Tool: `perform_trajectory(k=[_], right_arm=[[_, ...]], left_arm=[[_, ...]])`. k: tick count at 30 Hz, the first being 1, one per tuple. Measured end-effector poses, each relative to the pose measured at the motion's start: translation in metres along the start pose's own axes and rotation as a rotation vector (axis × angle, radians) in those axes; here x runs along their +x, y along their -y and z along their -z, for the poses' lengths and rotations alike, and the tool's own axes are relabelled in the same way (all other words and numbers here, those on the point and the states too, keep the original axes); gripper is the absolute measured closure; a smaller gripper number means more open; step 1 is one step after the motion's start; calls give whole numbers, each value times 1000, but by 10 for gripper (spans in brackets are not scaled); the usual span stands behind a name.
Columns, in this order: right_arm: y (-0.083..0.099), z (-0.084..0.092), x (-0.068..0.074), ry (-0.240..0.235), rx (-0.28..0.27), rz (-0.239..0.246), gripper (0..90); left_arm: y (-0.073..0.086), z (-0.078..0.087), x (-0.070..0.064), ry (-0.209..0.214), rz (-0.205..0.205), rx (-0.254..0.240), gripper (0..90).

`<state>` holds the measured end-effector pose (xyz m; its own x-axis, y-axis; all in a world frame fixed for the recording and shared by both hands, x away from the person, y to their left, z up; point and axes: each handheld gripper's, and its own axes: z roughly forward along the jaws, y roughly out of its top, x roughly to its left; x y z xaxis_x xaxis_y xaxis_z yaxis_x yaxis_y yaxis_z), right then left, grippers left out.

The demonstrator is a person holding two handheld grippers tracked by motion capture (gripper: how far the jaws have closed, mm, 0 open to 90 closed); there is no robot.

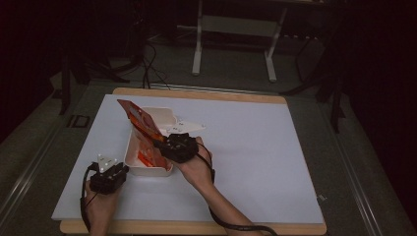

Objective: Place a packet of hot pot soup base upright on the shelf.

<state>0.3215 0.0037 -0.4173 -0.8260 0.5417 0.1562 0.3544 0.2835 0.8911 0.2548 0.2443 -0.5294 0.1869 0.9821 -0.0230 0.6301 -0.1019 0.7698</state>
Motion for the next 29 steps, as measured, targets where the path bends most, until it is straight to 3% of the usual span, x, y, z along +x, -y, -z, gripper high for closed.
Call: perform_trajectory(k=[1, 5, 15, 22, 29], right_arm=[[-3, 2, 0, 5, 14, 27, 665], [-5, 9, -2, -6, 13, 47, 579], [-4, 36, -7, -9, 51, 107, 547], [7, 51, -18, -5, 64, 95, 541], [26, 62, -41, 22, 88, 49, 527]], left_arm=[[0, 0, 1, 0, -1, -1, 725], [0, 2, 4, -9, 11, -8, 715], [1, 5, 12, -31, 39, -18, 684], [2, 6, 16, -41, 52, -17, 672], [2, 6, 17, -47, 51, -16, 662]])
